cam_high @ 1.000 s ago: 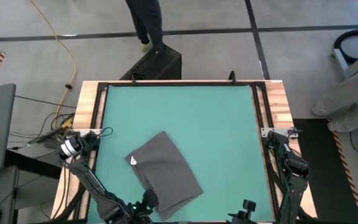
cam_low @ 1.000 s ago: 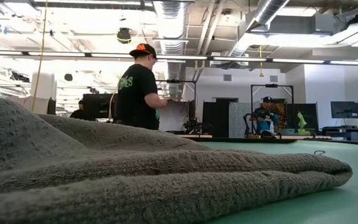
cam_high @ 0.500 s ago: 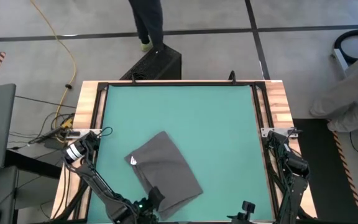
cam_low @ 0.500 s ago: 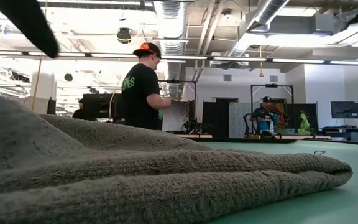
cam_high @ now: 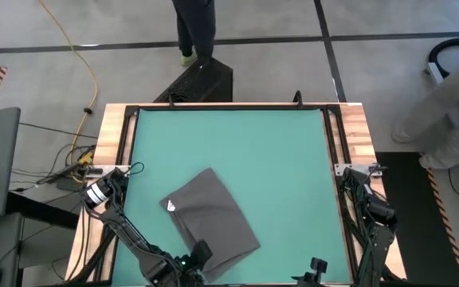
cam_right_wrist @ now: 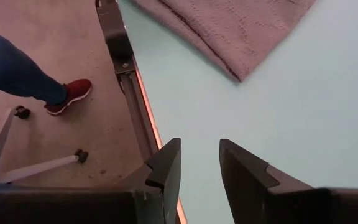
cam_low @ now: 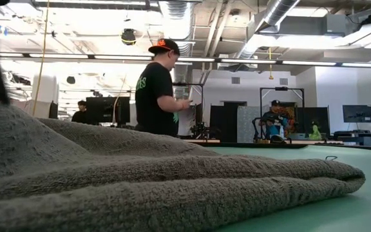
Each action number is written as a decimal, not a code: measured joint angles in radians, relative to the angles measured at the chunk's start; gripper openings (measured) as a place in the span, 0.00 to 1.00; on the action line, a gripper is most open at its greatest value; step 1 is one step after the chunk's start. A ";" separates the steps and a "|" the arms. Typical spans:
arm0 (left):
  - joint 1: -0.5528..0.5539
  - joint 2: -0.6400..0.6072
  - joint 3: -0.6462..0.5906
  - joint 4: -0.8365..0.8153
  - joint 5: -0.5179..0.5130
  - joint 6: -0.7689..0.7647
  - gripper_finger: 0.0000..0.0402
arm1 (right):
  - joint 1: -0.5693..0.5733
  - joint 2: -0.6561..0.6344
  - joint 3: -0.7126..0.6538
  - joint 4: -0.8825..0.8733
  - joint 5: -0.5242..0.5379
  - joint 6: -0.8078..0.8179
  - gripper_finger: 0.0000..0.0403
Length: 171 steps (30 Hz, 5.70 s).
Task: Roll towel
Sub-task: Roll the gray towel
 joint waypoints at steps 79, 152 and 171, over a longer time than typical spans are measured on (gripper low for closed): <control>0.019 -0.001 0.047 0.319 -0.150 -0.392 0.00 | -0.214 0.001 -0.351 0.407 0.369 -0.344 0.33; -0.002 0.000 0.019 0.313 -0.162 -0.509 0.00 | -0.369 -0.026 -0.470 0.838 -0.054 -1.102 0.44; -0.001 0.000 0.019 0.310 -0.162 -0.513 0.00 | -0.387 -0.015 -0.471 0.831 -0.086 -1.117 0.42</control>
